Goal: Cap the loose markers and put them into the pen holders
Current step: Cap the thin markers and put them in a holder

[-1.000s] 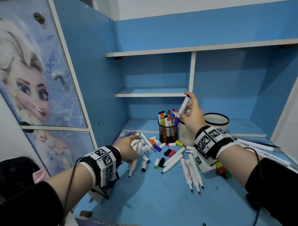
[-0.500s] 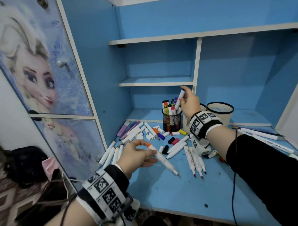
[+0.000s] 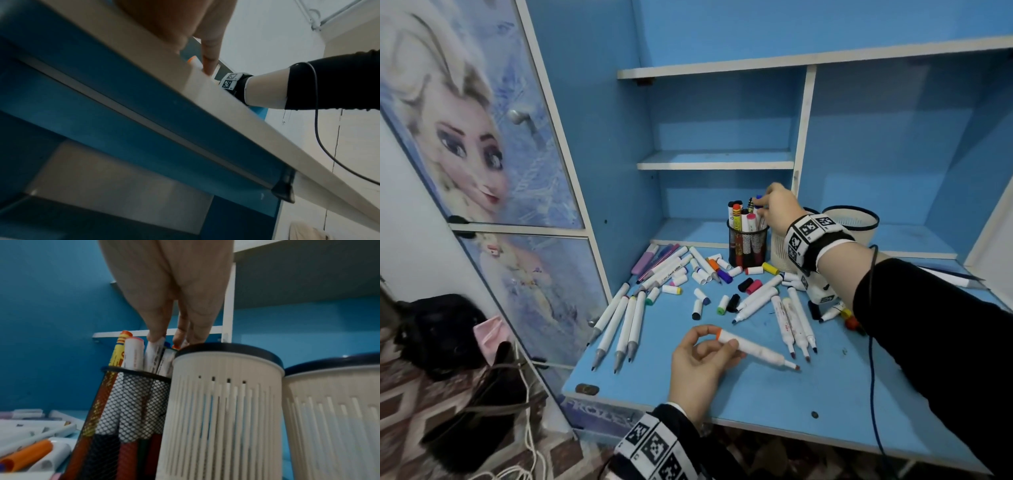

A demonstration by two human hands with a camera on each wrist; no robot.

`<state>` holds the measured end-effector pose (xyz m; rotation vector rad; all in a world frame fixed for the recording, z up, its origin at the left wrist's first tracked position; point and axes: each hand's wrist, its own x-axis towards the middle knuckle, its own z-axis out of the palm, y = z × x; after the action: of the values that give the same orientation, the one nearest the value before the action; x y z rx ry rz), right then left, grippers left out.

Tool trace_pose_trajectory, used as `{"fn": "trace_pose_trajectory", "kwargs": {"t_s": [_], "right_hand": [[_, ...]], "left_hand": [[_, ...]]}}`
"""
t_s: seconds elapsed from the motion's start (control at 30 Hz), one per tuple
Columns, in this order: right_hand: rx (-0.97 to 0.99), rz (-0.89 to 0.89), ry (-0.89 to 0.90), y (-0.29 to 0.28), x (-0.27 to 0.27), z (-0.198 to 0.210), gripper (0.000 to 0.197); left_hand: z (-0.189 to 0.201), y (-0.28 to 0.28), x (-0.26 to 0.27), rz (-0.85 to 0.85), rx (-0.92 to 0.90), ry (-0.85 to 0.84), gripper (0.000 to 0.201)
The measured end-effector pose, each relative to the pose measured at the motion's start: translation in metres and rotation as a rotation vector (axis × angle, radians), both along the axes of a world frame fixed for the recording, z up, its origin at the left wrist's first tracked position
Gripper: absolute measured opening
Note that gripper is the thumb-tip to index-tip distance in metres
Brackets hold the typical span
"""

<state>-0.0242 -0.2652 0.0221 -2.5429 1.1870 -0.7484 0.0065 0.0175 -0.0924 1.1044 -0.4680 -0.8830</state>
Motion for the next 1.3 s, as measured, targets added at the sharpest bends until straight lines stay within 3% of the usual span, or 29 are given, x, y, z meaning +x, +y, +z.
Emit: {"fn": "trace_pose_trajectory", "kwargs": {"t_s": [0.13, 0.27, 0.4, 0.6, 0.83, 0.93, 1.13, 1.3], "right_hand": [[0.030, -0.031, -0.030, 0.002, 0.004, -0.001, 0.020], [0.012, -0.065, -0.023, 0.002, 0.003, -0.003, 0.025], [-0.058, -0.018, 0.144, 0.018, -0.007, 0.007, 0.033], [-0.098, 0.105, 0.135, 0.055, -0.039, 0.016, 0.032], [0.033, 0.417, 0.820, 0.083, -0.079, 0.000, 0.030], [0.063, 0.465, 0.999, 0.085, -0.081, -0.014, 0.033], [0.043, 0.449, 0.993, 0.080, -0.058, -0.025, 0.032], [-0.012, 0.439, 0.859, 0.073, -0.027, -0.019, 0.029]], "left_hand": [[-0.004, -0.001, 0.002, -0.036, -0.002, -0.072, 0.021], [-0.007, 0.000, 0.003, -0.089, 0.009, -0.119, 0.022], [-0.007, 0.001, 0.004, -0.088, 0.000, -0.108, 0.022], [-0.006, -0.001, 0.004, -0.068, -0.018, -0.052, 0.019], [-0.004, -0.002, 0.007, -0.043, -0.043, 0.031, 0.017], [-0.005, -0.002, 0.010, -0.028, -0.041, 0.065, 0.021], [-0.004, -0.003, 0.012, -0.013, -0.019, 0.155, 0.020], [-0.003, -0.005, 0.016, -0.008, -0.001, 0.224, 0.017]]}}
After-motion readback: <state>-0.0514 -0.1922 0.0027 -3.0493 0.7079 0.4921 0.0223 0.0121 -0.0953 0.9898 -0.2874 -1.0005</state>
